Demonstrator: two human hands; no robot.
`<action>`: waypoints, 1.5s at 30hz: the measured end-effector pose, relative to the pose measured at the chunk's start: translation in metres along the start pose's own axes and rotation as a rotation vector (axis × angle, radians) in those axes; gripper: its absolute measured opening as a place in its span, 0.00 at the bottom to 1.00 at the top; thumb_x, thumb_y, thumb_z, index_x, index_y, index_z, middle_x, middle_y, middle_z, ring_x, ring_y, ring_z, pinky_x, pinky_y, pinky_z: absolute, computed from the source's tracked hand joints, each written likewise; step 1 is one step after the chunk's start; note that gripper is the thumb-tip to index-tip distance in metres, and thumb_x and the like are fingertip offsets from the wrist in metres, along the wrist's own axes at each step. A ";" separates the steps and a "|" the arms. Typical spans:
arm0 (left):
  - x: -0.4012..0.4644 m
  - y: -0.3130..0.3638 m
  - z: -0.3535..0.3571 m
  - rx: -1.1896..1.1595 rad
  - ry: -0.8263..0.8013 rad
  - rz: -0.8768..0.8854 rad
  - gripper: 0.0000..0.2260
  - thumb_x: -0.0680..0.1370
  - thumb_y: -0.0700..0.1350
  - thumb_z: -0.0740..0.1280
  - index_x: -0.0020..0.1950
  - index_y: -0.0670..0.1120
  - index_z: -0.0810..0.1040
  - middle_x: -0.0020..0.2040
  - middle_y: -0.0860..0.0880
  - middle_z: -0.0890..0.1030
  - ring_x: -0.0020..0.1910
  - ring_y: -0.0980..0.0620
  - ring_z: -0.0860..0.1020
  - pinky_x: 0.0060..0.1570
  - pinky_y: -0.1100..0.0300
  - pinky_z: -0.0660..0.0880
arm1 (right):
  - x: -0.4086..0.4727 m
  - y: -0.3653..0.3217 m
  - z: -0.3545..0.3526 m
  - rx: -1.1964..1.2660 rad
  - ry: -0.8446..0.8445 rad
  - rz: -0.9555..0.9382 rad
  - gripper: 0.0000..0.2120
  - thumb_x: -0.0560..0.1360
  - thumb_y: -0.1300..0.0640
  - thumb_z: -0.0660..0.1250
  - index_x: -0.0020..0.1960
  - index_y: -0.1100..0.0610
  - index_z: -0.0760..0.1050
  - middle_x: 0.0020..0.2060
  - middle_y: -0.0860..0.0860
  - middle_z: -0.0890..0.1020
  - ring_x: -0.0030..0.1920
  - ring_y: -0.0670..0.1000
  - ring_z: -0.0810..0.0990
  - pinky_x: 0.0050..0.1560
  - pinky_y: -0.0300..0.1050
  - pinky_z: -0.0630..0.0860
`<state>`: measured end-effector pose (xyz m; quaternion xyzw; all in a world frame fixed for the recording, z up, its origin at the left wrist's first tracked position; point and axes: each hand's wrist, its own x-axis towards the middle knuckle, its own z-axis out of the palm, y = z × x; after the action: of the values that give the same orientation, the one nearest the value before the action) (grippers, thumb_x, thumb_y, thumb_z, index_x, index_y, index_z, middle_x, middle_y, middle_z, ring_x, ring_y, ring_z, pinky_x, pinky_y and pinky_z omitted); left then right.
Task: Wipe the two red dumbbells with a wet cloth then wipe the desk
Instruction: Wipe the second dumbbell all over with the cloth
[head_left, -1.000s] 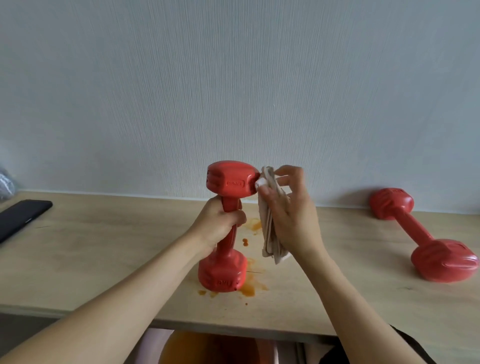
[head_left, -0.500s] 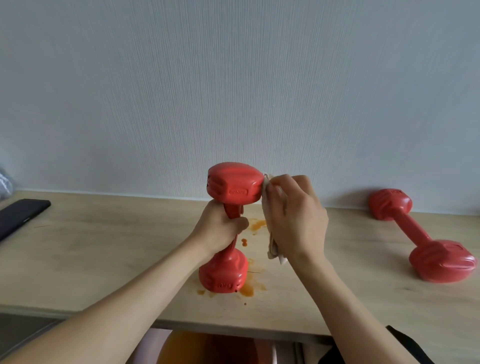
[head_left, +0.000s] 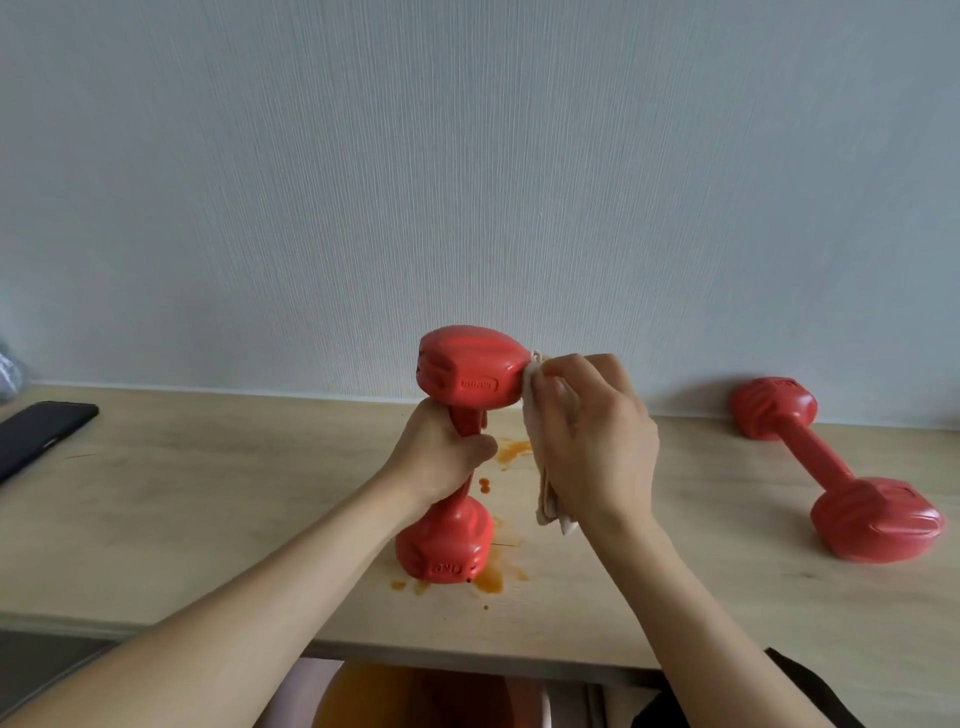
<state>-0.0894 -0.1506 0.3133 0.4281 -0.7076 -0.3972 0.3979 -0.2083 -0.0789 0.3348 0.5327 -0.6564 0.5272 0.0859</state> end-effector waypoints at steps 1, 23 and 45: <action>0.000 0.000 -0.001 0.010 0.015 -0.005 0.04 0.65 0.33 0.66 0.35 0.37 0.72 0.28 0.44 0.69 0.29 0.48 0.70 0.33 0.55 0.67 | -0.003 -0.004 -0.001 -0.002 0.020 -0.032 0.10 0.77 0.45 0.61 0.43 0.49 0.77 0.45 0.46 0.78 0.36 0.51 0.78 0.33 0.45 0.72; 0.003 0.001 0.000 0.025 0.040 -0.050 0.11 0.66 0.30 0.65 0.30 0.43 0.68 0.25 0.48 0.68 0.26 0.51 0.68 0.30 0.60 0.66 | -0.006 -0.007 0.003 -0.050 0.011 -0.059 0.09 0.75 0.47 0.66 0.40 0.51 0.77 0.41 0.47 0.77 0.33 0.53 0.78 0.30 0.44 0.73; 0.001 0.004 0.001 0.042 -0.005 -0.009 0.05 0.66 0.29 0.65 0.36 0.37 0.72 0.28 0.44 0.68 0.27 0.50 0.68 0.30 0.59 0.66 | 0.002 -0.001 -0.006 0.017 -0.072 0.066 0.07 0.74 0.48 0.67 0.42 0.49 0.80 0.44 0.46 0.78 0.39 0.51 0.79 0.37 0.45 0.73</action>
<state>-0.0916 -0.1497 0.3166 0.4388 -0.7148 -0.3850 0.3852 -0.2108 -0.0752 0.3390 0.5302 -0.6717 0.5158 0.0402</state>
